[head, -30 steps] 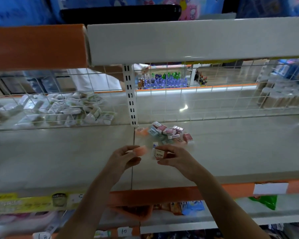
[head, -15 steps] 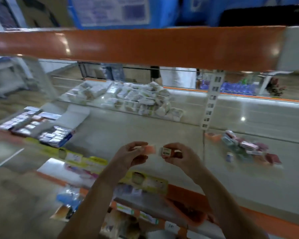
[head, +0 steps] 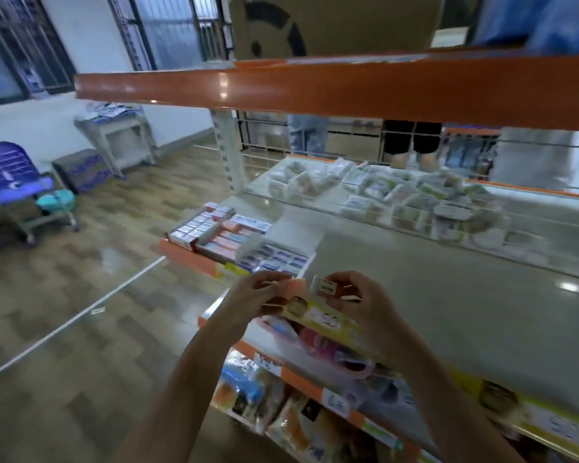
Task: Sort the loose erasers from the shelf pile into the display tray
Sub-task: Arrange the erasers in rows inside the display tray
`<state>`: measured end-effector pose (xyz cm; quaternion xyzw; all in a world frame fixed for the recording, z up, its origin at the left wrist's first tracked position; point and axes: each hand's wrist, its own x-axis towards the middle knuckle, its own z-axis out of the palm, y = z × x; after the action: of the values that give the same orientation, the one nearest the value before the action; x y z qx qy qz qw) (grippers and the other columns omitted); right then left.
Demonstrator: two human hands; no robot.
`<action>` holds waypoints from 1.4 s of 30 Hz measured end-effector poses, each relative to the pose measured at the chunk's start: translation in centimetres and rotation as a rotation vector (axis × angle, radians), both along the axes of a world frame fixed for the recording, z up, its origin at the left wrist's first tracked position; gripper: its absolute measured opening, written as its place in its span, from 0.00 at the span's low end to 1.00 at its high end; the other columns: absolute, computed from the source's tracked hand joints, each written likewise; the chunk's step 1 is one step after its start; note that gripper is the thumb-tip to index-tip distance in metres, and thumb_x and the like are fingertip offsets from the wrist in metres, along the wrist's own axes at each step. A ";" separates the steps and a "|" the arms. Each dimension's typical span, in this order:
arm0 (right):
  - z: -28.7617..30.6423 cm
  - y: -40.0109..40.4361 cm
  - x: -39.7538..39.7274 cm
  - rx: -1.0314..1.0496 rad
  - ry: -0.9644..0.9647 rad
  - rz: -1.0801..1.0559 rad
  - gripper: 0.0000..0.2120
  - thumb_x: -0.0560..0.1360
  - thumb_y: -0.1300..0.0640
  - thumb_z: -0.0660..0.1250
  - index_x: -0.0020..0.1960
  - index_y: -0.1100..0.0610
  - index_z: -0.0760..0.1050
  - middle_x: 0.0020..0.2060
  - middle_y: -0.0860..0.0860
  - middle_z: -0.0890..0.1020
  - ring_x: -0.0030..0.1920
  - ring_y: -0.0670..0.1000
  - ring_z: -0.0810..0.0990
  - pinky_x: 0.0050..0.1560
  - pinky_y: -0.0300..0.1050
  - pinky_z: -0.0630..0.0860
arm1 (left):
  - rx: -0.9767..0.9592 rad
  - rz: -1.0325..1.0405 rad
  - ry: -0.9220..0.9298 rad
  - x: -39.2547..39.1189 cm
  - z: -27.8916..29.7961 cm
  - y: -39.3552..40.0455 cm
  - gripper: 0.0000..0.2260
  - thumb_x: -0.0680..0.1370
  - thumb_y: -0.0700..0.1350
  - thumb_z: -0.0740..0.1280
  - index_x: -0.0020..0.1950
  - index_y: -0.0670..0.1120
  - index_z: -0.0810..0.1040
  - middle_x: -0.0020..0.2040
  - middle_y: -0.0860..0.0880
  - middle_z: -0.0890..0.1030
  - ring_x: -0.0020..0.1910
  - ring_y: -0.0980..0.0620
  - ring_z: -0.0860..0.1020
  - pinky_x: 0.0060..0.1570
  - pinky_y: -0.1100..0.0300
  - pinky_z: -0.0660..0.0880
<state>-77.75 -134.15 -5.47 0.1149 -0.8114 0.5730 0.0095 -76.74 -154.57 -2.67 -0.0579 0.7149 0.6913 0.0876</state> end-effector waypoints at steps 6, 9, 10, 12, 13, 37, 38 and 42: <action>0.8 -7.1 -4.0 0.071 0.053 0.013 0.16 0.68 0.62 0.74 0.50 0.47 0.76 0.44 0.41 0.79 0.45 0.39 0.78 0.47 0.33 0.76 | -0.018 0.042 0.022 -3.7 -0.5 -7.7 0.06 0.76 0.38 0.67 0.51 0.45 0.80 0.44 0.46 0.82 0.36 0.54 0.81 0.36 0.65 0.77; 1.8 -10.4 -6.8 0.079 0.125 0.004 0.16 0.68 0.64 0.74 0.49 0.48 0.75 0.45 0.46 0.77 0.45 0.41 0.77 0.47 0.31 0.74 | -0.019 0.049 0.045 -6.2 -0.3 -11.0 0.06 0.76 0.39 0.67 0.52 0.45 0.81 0.43 0.46 0.83 0.37 0.54 0.81 0.37 0.64 0.78; 1.9 -11.6 -7.8 0.080 0.144 0.005 0.17 0.68 0.64 0.74 0.48 0.47 0.75 0.46 0.48 0.77 0.46 0.44 0.77 0.48 0.34 0.75 | -0.015 0.051 0.052 -7.2 -0.1 -12.1 0.06 0.77 0.38 0.66 0.51 0.45 0.80 0.43 0.46 0.83 0.36 0.54 0.82 0.36 0.65 0.78; 2.2 -13.9 -10.2 0.099 0.168 0.009 0.17 0.67 0.64 0.75 0.47 0.46 0.75 0.46 0.51 0.77 0.46 0.47 0.78 0.49 0.41 0.77 | -0.010 0.059 0.058 -9.5 0.1 -14.3 0.06 0.77 0.37 0.66 0.51 0.44 0.80 0.42 0.46 0.83 0.34 0.54 0.82 0.34 0.65 0.77; 2.3 -15.0 -11.5 0.128 0.177 0.007 0.17 0.67 0.64 0.75 0.48 0.48 0.76 0.46 0.51 0.77 0.46 0.48 0.78 0.49 0.42 0.77 | -0.009 0.063 0.058 -10.7 0.3 -15.4 0.07 0.77 0.37 0.66 0.53 0.42 0.80 0.42 0.45 0.82 0.33 0.54 0.81 0.33 0.65 0.77; 1.5 -34.4 -27.1 0.686 0.120 -0.182 0.15 0.74 0.59 0.64 0.60 0.53 0.73 0.55 0.49 0.76 0.59 0.49 0.68 0.58 0.40 0.67 | -0.051 -0.247 0.050 -33.0 0.5 -32.3 0.06 0.76 0.41 0.67 0.52 0.43 0.81 0.43 0.47 0.83 0.39 0.52 0.80 0.37 0.63 0.77; 1.2 -34.7 -27.3 0.690 0.110 -0.185 0.15 0.74 0.59 0.64 0.60 0.53 0.73 0.55 0.48 0.76 0.59 0.48 0.68 0.58 0.40 0.67 | -0.044 -0.258 0.048 -33.5 0.4 -32.6 0.06 0.76 0.41 0.67 0.52 0.43 0.81 0.43 0.47 0.83 0.40 0.52 0.80 0.37 0.63 0.77; 0.1 -36.0 -27.5 0.755 0.102 -0.276 0.14 0.76 0.55 0.64 0.61 0.52 0.73 0.57 0.47 0.74 0.60 0.47 0.67 0.61 0.40 0.65 | -0.019 -0.353 0.026 -35.7 -0.2 -34.0 0.06 0.76 0.40 0.67 0.51 0.45 0.81 0.43 0.47 0.83 0.40 0.52 0.81 0.39 0.61 0.77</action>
<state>-105.28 -170.16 -5.41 0.0288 -0.9712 0.2214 0.0836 -112.42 -188.61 -2.92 0.0766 0.7216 0.6591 0.1976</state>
